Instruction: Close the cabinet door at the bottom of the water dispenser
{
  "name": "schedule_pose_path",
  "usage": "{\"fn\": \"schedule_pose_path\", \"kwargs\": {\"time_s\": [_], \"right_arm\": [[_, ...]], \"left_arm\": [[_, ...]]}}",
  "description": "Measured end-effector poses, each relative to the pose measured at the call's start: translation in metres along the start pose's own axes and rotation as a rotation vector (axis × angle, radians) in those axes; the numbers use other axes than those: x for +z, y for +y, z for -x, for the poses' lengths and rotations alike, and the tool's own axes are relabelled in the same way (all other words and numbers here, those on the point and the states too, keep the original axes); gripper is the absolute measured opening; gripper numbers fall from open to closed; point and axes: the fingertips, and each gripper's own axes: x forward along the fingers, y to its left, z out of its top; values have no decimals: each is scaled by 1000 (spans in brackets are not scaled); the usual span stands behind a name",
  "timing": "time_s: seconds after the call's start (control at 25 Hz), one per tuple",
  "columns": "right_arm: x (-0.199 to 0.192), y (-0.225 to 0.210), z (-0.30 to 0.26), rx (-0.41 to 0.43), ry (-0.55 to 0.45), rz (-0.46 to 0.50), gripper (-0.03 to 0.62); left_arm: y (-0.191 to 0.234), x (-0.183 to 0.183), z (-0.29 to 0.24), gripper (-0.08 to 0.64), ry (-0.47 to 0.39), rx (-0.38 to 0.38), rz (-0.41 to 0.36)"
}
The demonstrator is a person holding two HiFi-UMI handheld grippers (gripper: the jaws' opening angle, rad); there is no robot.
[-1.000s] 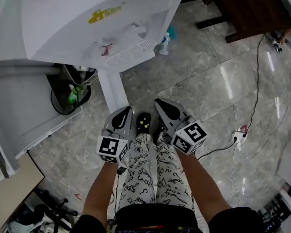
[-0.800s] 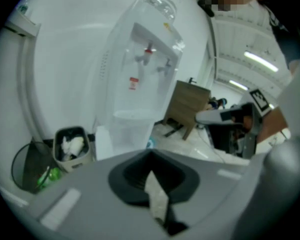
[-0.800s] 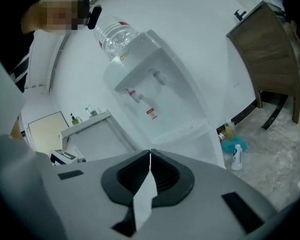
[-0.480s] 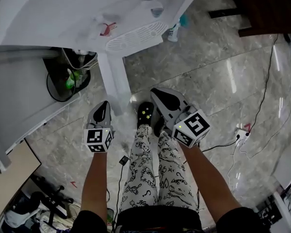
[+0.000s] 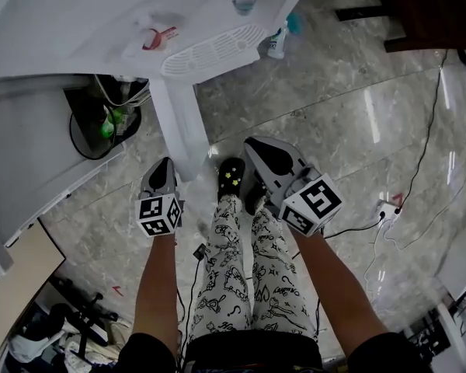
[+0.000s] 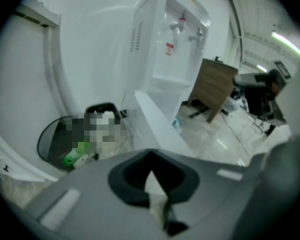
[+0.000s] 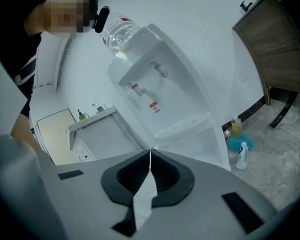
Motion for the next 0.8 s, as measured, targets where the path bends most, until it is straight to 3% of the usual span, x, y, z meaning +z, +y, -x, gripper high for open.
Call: {"fn": "schedule_pose_path", "kwargs": {"time_s": [0.24, 0.52, 0.8], "right_arm": [[-7, -8, 1, -6, -3, -21, 17], [8, -28, 7, -35, -47, -50, 17], [27, -39, -6, -5, -83, -16, 17]], "left_arm": [[-26, 9, -17, -4, -16, -82, 5], [-99, 36, -61, -3, -1, -254, -110], [-144, 81, -104, -3, -22, -322, -173]]}}
